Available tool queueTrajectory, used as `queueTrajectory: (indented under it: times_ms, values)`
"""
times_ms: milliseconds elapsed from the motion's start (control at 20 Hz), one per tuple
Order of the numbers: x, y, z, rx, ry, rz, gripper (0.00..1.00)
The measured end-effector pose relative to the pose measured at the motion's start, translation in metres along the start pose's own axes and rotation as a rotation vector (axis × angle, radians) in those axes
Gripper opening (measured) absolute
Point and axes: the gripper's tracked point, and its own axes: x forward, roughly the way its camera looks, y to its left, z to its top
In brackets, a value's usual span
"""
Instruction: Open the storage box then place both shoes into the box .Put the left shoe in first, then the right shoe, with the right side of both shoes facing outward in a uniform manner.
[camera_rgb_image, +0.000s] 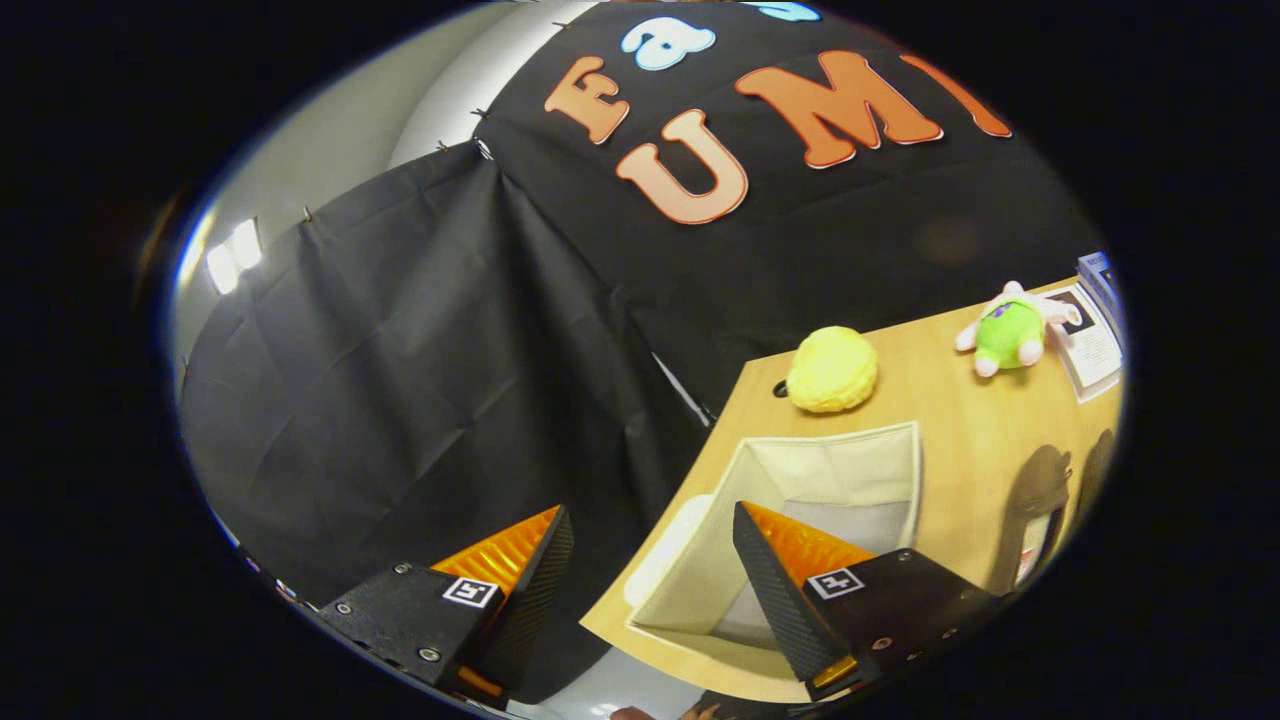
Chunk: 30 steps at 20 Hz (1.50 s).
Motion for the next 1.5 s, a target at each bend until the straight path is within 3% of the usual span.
queueTrajectory:
  times_ms: [300, 550, 700, 1100, 1500]
  values:
    - [-0.045, -0.120, -0.012, -0.095, -0.018, -0.271, 0.97]
    - [-0.079, -0.191, -0.027, -0.155, -0.005, -0.421, 0.97]
    - [-0.090, -0.223, -0.040, -0.128, 0.016, -0.441, 0.96]
    - [-0.090, -0.302, -0.079, -0.086, 0.097, -0.573, 0.82]
    - [-0.053, -0.353, -0.094, -0.052, 0.172, -0.661, 0.55]
